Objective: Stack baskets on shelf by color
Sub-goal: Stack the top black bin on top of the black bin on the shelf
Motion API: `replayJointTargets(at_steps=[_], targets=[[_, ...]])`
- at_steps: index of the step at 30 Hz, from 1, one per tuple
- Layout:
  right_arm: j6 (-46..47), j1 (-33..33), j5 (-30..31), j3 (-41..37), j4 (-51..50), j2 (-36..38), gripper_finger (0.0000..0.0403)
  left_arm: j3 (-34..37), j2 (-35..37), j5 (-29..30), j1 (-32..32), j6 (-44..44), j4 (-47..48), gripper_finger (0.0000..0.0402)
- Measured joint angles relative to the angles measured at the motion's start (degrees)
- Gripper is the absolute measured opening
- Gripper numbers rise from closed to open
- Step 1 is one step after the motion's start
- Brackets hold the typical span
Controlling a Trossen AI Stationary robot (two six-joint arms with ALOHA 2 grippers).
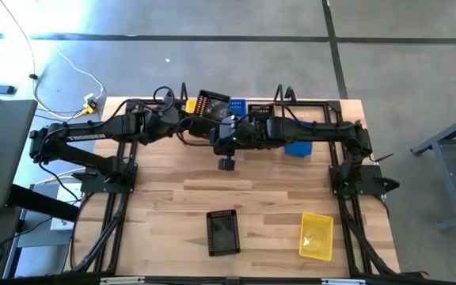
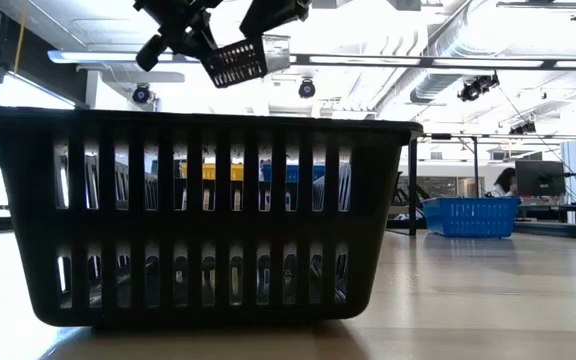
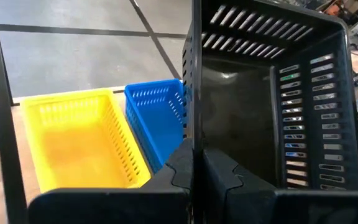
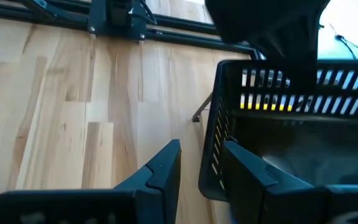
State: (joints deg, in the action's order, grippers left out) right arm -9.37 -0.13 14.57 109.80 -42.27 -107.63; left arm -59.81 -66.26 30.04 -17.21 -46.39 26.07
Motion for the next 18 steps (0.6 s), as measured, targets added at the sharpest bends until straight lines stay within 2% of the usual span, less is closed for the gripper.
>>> replayJointTargets(at_steps=[7, 12, 18], targets=[[-0.54, -1.02, 0.61, 0.02, -2.30, -1.22, 0.0101, 0.01, 0.00, -3.67, -0.02, -0.58, -3.06, 0.0000], [-4.00, -0.89, 4.92, 0.02, -2.55, -2.20, 0.0101, 0.01, 0.00, -5.38, 0.06, -1.57, -3.17, 0.0000], [-4.67, -0.91, 7.09, 0.02, -2.29, -3.49, 0.0097, 0.02, 0.00, -6.95, 0.35, -1.91, -3.32, 0.0000]])
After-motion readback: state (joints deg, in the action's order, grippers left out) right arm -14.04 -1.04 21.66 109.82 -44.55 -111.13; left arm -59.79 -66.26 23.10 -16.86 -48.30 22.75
